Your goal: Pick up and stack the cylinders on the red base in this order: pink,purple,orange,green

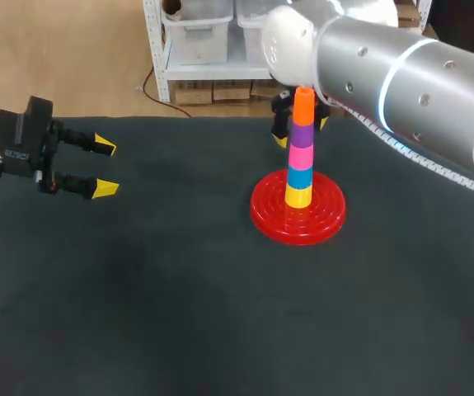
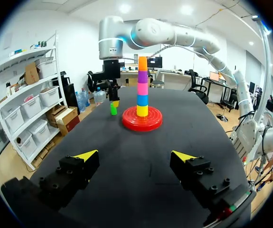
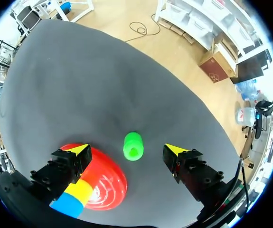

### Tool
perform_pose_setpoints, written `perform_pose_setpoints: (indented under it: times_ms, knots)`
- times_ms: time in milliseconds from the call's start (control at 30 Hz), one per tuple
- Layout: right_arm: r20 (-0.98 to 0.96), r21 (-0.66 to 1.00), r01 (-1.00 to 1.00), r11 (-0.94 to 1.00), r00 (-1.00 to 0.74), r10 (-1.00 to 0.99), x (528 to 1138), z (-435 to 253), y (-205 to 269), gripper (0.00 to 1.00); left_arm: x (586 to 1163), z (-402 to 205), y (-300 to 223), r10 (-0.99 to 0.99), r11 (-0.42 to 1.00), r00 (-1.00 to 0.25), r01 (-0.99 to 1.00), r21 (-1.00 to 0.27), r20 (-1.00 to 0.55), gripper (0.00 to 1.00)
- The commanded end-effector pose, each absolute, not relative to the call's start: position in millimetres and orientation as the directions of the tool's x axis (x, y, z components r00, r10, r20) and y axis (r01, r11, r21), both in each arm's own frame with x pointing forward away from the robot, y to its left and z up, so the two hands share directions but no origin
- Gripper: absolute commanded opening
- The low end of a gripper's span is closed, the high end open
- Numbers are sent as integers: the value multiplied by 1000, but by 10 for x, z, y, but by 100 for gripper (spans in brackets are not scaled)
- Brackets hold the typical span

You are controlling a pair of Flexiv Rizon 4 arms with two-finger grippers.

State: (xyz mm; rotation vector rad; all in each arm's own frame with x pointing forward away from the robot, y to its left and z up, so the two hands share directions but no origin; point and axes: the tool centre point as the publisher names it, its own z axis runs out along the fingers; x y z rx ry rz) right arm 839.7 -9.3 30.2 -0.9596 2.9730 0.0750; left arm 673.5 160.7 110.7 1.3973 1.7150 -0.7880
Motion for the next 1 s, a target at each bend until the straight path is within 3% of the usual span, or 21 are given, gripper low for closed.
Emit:
perform_pose_setpoints:
  times_ms: [33, 300, 367, 400, 433, 600, 1000]
  knots:
    - [140, 62, -577, 814, -803, -580, 8613, 199, -104, 100, 6732, 1098, 1613, 498, 205, -96, 979, 10, -862, 100]
    - [173, 59, -572, 818, -801, -573, 8684, 179, -137, 100, 6732, 1098, 1613, 498, 205, -96, 979, 10, -862, 100]
    - [184, 61, -574, 816, -797, -575, 8687, 179, -139, 79, 6732, 1098, 1613, 498, 205, -96, 979, 10, -862, 100]
    - [187, 62, -574, 816, -797, -574, 8688, 175, -141, 51, 6732, 1098, 1613, 498, 205, -96, 979, 10, -862, 100]
    - [188, 63, -574, 816, -796, -575, 8686, 172, -142, 48, 6732, 1098, 1613, 498, 205, -96, 979, 10, -862, 100]
    - [212, 72, -570, 818, -793, -571, 8640, 161, -151, 40, 6732, 1098, 1613, 498, 205, -96, 979, 10, -862, 100]
    - [230, 83, -584, 808, -777, -586, 8636, 104, -136, 36, 6732, 1098, 1613, 498, 205, -96, 979, 10, -862, 100]
